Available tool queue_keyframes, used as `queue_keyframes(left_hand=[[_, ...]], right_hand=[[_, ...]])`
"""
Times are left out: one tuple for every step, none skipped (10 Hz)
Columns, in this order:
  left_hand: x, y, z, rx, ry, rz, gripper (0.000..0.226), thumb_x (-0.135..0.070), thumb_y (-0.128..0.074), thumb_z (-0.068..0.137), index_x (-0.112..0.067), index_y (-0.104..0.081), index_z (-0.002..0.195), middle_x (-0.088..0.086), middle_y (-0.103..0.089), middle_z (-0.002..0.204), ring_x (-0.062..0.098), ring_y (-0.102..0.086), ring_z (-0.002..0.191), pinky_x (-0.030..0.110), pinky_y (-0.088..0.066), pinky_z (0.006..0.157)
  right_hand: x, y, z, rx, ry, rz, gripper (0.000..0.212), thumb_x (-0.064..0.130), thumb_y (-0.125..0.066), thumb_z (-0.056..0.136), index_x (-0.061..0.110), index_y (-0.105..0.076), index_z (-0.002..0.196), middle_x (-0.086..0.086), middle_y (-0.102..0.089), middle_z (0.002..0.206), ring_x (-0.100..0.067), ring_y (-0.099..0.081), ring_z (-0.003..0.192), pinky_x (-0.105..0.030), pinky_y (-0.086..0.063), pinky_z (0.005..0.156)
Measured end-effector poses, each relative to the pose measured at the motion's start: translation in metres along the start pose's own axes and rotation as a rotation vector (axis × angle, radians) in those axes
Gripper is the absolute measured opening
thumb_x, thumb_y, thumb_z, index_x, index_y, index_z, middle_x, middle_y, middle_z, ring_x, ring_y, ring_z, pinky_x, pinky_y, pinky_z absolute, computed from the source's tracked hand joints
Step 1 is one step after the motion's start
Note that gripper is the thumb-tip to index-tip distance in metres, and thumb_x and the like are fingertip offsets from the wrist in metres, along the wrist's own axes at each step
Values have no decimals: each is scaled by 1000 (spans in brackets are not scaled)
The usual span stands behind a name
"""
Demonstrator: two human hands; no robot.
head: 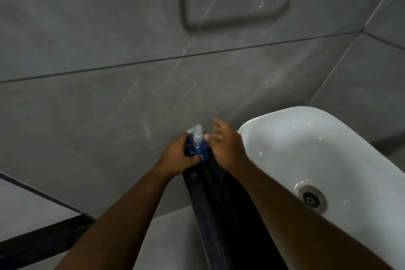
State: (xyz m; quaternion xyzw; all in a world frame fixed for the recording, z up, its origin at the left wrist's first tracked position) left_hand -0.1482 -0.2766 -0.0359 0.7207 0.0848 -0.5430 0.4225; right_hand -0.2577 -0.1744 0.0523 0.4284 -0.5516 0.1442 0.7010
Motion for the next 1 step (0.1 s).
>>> queue_keyframes(left_hand=[[-3, 6, -9, -25, 12, 96, 80, -41, -89, 65, -24, -50, 133, -2, -63, 126, 16, -62, 108, 35, -51, 93]], right_hand=[[75, 75, -9, -141, 215, 248, 16, 47, -63, 79, 33, -68, 85, 9, -72, 74, -7, -66, 65, -32, -58, 61]])
Point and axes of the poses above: each hand's wrist, its own z-axis towards the middle knuckle, its own y-axis out of the back of the hand, x = y × z, the point moved 9 cm from there along z, towards the middle knuckle
